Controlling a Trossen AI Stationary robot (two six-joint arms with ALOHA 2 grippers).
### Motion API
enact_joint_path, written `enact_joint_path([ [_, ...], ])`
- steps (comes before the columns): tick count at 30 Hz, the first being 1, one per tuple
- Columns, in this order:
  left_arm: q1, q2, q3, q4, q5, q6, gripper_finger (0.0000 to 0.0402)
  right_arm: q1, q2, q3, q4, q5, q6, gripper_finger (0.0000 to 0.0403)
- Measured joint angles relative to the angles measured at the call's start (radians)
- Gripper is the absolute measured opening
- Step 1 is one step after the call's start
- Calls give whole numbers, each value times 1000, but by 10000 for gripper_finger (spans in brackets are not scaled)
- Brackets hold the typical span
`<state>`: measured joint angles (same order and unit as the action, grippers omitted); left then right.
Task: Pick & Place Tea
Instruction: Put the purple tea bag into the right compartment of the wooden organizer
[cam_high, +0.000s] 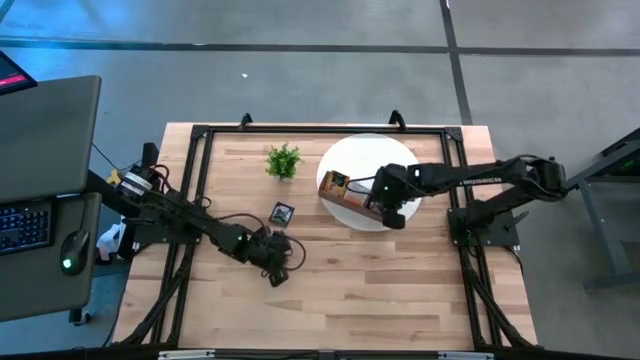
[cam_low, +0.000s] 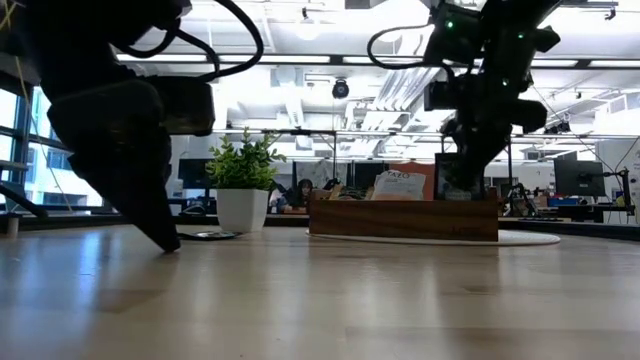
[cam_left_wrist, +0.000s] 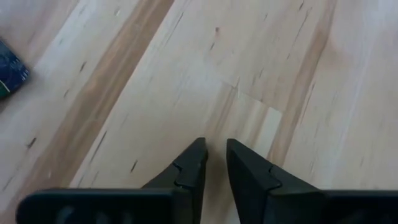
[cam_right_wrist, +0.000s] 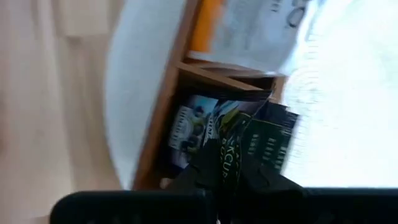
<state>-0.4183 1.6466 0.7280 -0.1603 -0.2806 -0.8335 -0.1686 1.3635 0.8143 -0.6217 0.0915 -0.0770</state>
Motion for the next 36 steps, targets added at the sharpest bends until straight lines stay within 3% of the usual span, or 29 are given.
enact_joint_path([
  [2,0,0,0,4,-3,1,72,-9,3,0,7,-38,27,14],
  [6,0,1,0,6,-21,2,74,-11,5,0,6,-11,76,36],
  [13,1,-4,-2,2,-94,44,74,-7,5,6,-5,6,78,116],
  [20,35,-74,-4,-143,-170,21,74,-8,3,184,-219,10,81,161],
  [22,51,-118,-4,-235,-182,3,74,-7,1,237,-193,13,109,164],
  [25,80,-166,-2,-341,-198,-8,74,-5,0,248,2,-20,183,164],
  [28,102,-192,-2,-407,-197,-9,74,15,19,174,303,-68,249,159],
  [33,106,-180,-28,-361,-227,-3,74,78,161,37,813,-129,350,152],
  [36,106,-150,-47,-287,-235,48,74,115,295,25,966,-127,390,149],
])
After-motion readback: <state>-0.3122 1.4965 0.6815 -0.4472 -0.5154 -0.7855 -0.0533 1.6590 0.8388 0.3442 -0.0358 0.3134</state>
